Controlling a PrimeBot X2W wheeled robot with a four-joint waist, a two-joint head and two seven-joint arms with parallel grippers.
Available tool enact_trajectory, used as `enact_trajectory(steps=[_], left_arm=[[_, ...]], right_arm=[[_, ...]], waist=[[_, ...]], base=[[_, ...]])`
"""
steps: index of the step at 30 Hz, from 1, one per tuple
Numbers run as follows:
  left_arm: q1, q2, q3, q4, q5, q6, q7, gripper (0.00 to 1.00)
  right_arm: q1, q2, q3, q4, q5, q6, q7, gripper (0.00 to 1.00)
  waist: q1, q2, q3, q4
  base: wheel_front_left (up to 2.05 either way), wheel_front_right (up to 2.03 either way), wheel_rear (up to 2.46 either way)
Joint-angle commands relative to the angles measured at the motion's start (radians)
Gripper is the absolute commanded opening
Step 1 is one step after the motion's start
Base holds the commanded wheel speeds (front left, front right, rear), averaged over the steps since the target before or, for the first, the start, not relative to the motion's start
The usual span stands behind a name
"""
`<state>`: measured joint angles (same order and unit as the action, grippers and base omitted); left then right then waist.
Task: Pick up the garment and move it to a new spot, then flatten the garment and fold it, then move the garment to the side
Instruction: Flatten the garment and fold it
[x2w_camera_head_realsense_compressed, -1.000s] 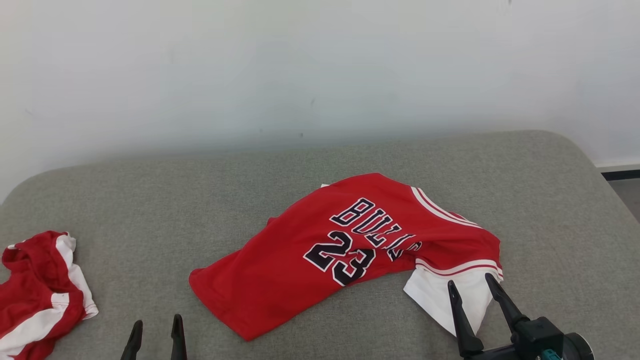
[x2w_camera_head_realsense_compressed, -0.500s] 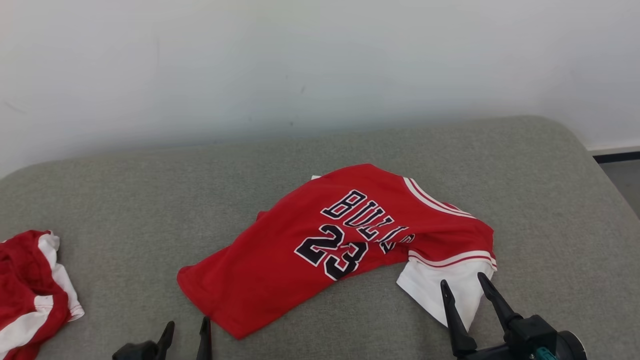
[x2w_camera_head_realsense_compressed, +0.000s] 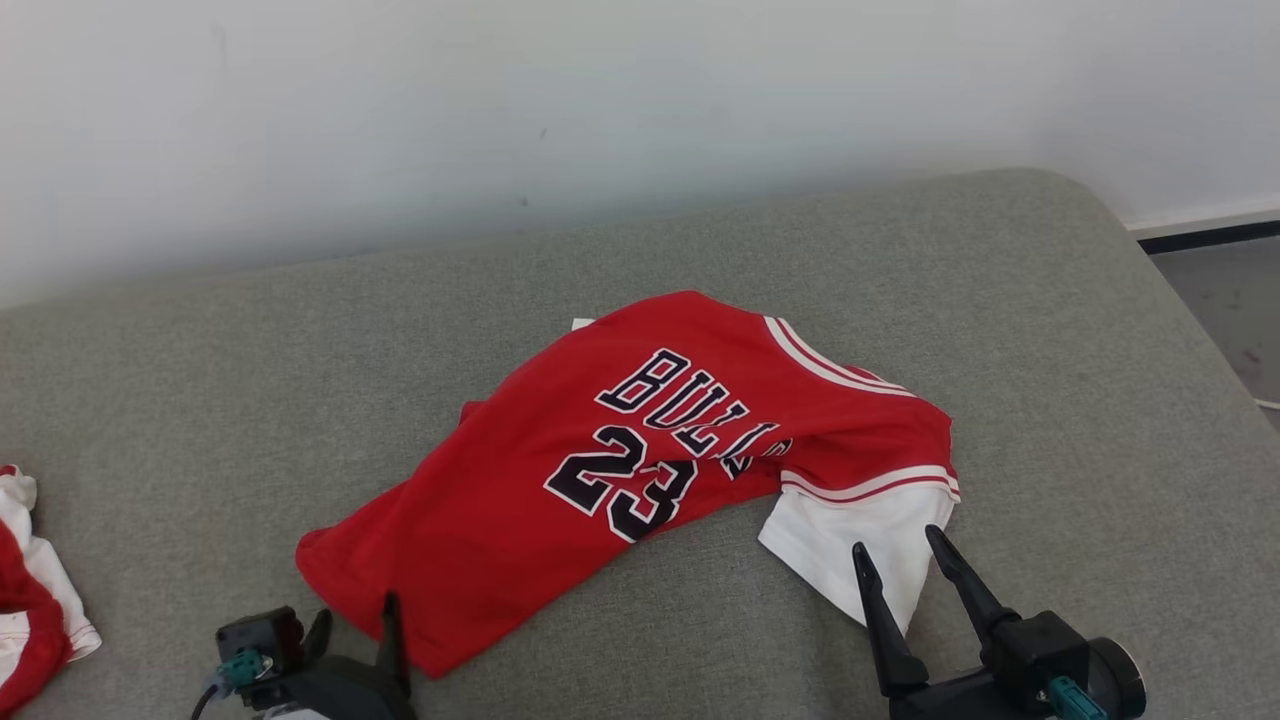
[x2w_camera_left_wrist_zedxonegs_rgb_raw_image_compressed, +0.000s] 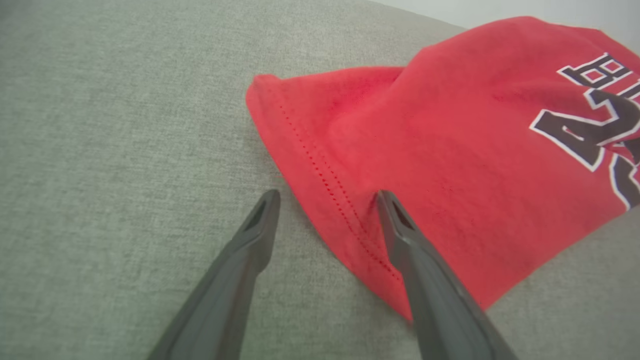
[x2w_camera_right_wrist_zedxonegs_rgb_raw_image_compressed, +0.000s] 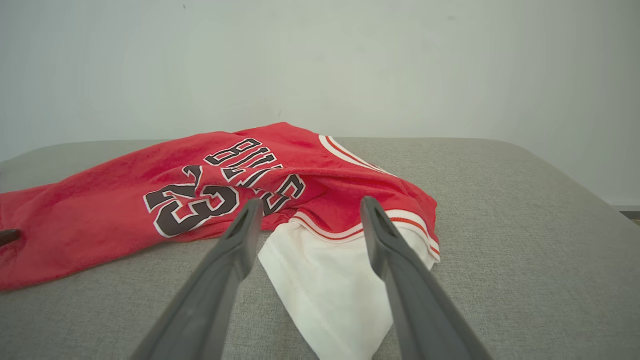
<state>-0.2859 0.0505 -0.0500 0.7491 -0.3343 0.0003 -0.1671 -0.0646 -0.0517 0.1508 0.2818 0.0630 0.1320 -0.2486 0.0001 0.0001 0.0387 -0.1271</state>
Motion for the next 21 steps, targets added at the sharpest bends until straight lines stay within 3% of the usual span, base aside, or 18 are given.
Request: enact_trajectory(steps=[1, 5, 6, 8, 14, 21], left_arm=[[-0.017, 0.007, 0.007, 0.016, -0.007, 0.007, 0.001, 1.0], [-0.051, 0.013, 0.008, 0.04, -0.014, -0.008, -0.031, 1.0], [-0.054, 0.013, 0.006, 0.042, -0.013, -0.013, -0.041, 0.45], [-0.057, 0.014, 0.007, 0.042, -0.01, -0.009, -0.061, 0.0], [-0.048, 0.01, 0.013, -0.001, -0.018, -0.021, -0.092, 0.0], [-0.012, 0.006, 0.017, -0.239, -0.014, -0.034, -0.098, 0.0]], right_arm=[[-0.007, 0.002, 0.003, 0.001, 0.008, -0.003, -0.007, 1.0], [-0.014, 0.002, 0.003, 0.002, 0.008, -0.003, -0.008, 1.0], [-0.013, 0.002, 0.001, 0.003, 0.01, -0.003, -0.009, 1.0], [-0.015, 0.002, -0.001, 0.006, 0.01, -0.003, -0.008, 1.0], [-0.009, 0.002, -0.007, 0.013, 0.014, -0.003, -0.012, 1.0], [0.004, 0.002, -0.009, 0.013, 0.016, -0.003, -0.014, 1.0]], waist=[[-0.0001, -0.0001, 0.012, -0.01], [-0.0001, -0.0001, 0.022, -0.011], [-0.0001, -0.0001, 0.023, -0.01], [-0.0001, -0.0001, 0.024, -0.007], [-0.0001, -0.0001, 0.013, 0.008], [-0.0001, -0.0001, -0.002, 0.026]], base=[[0.0, 0.0, 0.0], [0.0, 0.0, 0.0], [0.0, 0.0, 0.0], [0.0, 0.0, 0.0], [0.0, 0.0, 0.0], [0.0, 0.0, 0.0]])
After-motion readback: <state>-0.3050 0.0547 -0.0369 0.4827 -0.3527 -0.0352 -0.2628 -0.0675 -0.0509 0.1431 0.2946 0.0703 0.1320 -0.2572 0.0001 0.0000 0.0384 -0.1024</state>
